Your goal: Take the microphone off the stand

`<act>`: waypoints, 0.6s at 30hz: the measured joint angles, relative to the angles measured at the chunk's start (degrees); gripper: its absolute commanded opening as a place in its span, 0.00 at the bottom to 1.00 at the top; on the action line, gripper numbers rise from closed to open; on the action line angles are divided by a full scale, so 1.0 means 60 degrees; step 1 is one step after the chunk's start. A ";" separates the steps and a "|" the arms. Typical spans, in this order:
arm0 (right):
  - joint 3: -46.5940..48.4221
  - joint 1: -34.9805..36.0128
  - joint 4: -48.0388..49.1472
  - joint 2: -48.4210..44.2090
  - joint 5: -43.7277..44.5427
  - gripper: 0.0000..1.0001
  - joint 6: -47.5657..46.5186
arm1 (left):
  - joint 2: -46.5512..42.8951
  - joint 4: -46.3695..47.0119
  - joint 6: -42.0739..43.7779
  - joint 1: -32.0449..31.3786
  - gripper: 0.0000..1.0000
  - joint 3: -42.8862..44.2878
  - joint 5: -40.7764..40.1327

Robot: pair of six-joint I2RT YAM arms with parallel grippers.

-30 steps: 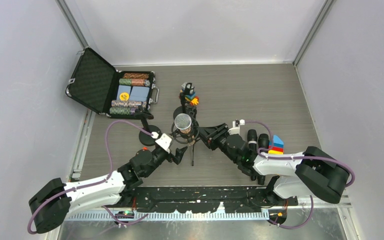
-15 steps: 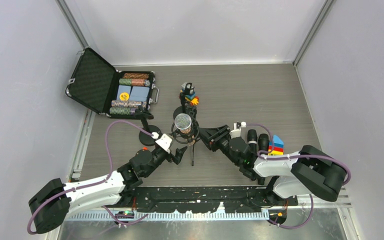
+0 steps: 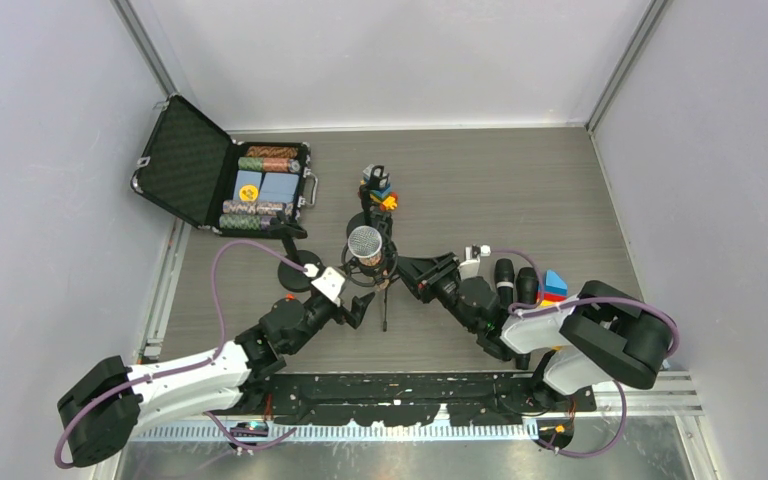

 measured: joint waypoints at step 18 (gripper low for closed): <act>-0.0364 -0.0047 0.0015 -0.0379 -0.0036 0.00 -0.0084 | 0.0510 0.0069 0.0576 0.0004 0.96 0.0047 0.0266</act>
